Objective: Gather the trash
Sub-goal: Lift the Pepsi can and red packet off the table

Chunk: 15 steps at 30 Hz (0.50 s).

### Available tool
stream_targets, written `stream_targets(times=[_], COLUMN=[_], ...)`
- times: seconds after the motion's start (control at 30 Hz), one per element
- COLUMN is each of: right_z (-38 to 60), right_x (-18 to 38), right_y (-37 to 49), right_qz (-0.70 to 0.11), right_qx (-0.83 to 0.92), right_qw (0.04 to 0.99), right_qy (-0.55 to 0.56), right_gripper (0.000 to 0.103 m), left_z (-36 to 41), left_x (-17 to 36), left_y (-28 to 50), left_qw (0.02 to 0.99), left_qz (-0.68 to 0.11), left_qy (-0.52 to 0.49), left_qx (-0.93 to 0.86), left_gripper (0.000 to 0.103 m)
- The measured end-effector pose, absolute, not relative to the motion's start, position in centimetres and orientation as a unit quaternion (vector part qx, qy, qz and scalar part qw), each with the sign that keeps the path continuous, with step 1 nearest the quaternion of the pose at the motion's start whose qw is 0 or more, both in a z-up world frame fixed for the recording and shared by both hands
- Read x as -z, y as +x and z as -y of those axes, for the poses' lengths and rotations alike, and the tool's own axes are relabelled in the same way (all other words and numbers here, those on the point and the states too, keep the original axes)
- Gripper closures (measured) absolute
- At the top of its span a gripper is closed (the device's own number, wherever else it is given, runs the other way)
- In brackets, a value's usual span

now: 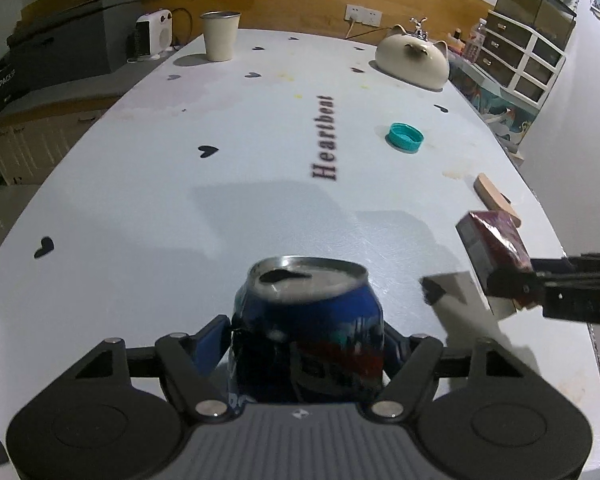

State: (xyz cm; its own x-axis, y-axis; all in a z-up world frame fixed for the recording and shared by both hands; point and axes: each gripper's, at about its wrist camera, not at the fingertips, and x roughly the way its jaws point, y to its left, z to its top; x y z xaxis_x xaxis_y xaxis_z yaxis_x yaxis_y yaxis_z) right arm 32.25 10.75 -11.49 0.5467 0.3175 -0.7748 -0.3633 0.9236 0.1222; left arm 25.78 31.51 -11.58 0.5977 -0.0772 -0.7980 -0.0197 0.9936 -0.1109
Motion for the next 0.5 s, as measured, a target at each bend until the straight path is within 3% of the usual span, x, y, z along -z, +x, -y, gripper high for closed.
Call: stream_targets(times=[0.5], right_z=[-7.0], right_x=[10.3], right_y=[26.7], right_qz=[-0.425], right_qx=[-0.185], right_qw=[0.886], right_qy=[-0.008], right_gripper=[0.056], left_z=[-28.1], left_x=[10.0], left_y=[22.3], left_qw=[0.901], left_qz=[-0.430], left_qy=[-0.053], left_qx=[0.029], left_gripper=[0.033])
